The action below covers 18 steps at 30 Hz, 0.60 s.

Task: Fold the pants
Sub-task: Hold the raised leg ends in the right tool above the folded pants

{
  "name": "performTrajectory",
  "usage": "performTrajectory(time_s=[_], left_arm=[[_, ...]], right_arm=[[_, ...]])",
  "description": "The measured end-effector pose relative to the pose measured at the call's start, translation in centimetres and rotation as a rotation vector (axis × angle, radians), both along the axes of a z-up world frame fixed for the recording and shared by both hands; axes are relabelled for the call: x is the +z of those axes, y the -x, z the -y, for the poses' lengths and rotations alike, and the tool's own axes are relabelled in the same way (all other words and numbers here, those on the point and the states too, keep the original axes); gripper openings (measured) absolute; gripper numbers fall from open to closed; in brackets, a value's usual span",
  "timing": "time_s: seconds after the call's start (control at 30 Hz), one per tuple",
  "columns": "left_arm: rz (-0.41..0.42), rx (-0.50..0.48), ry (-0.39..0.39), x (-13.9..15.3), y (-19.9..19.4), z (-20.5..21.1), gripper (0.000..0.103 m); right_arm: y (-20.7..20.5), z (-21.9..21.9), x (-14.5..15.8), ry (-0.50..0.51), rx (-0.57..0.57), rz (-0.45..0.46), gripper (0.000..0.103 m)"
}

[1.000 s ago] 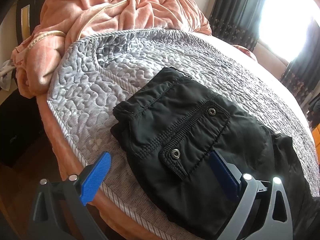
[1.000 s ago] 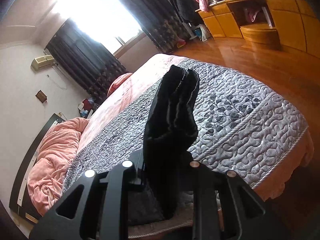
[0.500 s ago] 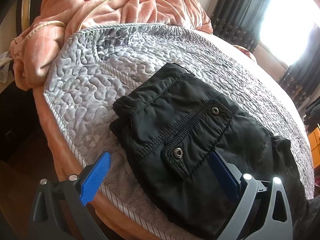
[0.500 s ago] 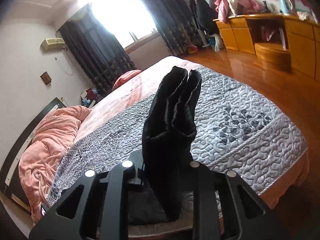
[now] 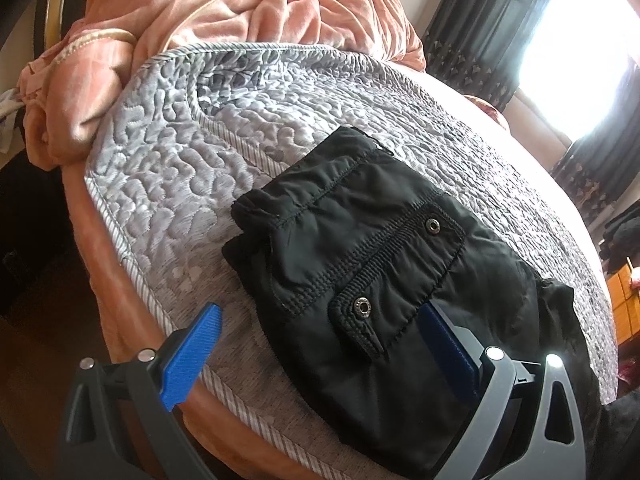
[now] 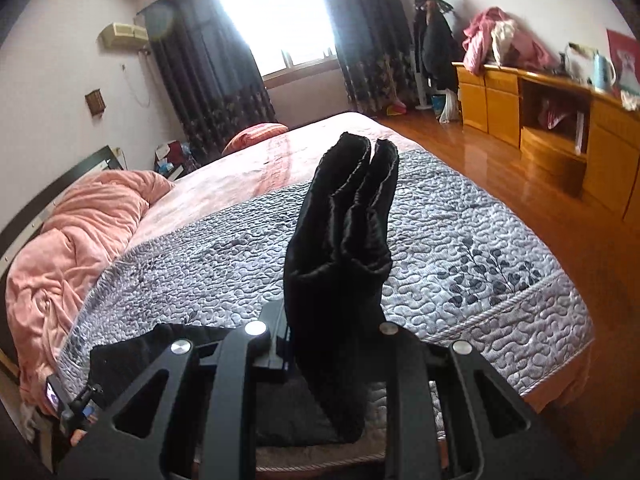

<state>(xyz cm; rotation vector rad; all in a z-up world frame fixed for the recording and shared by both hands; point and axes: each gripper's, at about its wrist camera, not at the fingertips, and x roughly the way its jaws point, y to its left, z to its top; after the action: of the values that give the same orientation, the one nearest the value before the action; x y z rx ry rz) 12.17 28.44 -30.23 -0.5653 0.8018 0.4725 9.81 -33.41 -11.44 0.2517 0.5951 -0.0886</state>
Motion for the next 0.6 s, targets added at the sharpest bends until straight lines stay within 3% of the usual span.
performTrajectory(time_s=[0.6], left_arm=[[-0.01, 0.007, -0.001, -0.1, -0.1, 0.0, 0.099]], right_arm=[[-1.8, -6.0, 1.7, 0.193, 0.083, -0.005, 0.019]])
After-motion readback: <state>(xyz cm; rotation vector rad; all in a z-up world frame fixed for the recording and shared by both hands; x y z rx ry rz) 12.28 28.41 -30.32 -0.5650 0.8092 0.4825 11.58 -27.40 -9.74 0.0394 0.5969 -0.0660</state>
